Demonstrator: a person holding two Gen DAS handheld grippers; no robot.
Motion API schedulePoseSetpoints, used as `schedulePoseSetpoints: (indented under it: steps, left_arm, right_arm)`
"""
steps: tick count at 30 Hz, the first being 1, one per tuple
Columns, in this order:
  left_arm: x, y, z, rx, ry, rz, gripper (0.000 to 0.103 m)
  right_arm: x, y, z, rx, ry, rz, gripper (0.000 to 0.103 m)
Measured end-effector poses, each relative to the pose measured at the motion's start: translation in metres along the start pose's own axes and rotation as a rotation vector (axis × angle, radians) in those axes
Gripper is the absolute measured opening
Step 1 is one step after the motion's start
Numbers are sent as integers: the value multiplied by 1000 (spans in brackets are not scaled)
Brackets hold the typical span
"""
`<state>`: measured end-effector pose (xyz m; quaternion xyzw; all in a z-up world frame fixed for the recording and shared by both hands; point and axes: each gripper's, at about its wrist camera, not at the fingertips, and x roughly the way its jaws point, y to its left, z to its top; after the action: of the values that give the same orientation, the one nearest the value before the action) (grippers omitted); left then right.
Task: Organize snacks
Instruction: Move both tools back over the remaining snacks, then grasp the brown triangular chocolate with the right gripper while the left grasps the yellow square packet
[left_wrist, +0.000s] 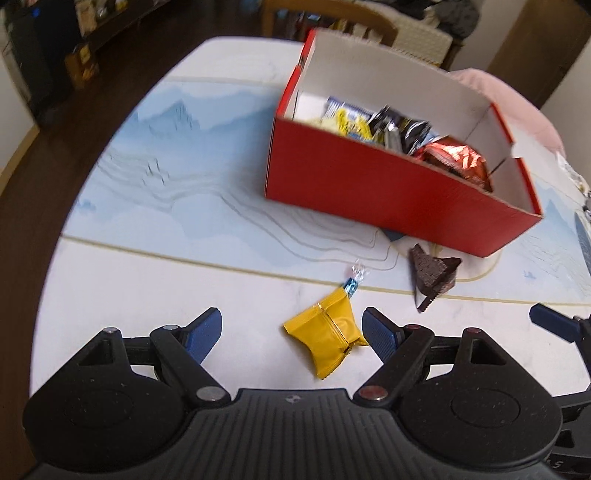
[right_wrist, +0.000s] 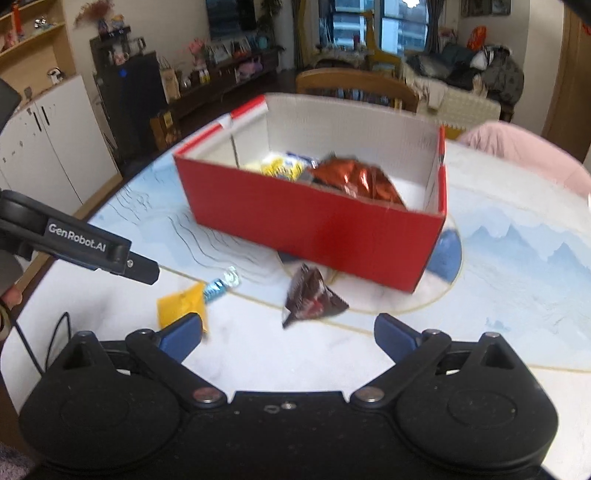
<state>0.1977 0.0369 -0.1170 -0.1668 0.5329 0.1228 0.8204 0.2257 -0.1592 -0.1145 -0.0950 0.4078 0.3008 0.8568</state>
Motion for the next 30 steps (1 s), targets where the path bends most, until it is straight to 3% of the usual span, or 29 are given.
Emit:
schedulePoseSetpoints:
  steps: [9,20,26,30]
  left_arm:
    - [37,-11,6,-97,74,12,83]
    - [63,-23,3,-128,122,12,83]
    - [66,-27,4,-131,109,20,82]
    - [65,-30,3,-120,105,21,71]
  right_arm:
    - [39,-16,7,-31,66,27,96]
    - [74,-25,16,-75,115,65,75]
    - [85,-26,19,-88,129,71,66]
    - [90,-25,22,-97,132,62,59]
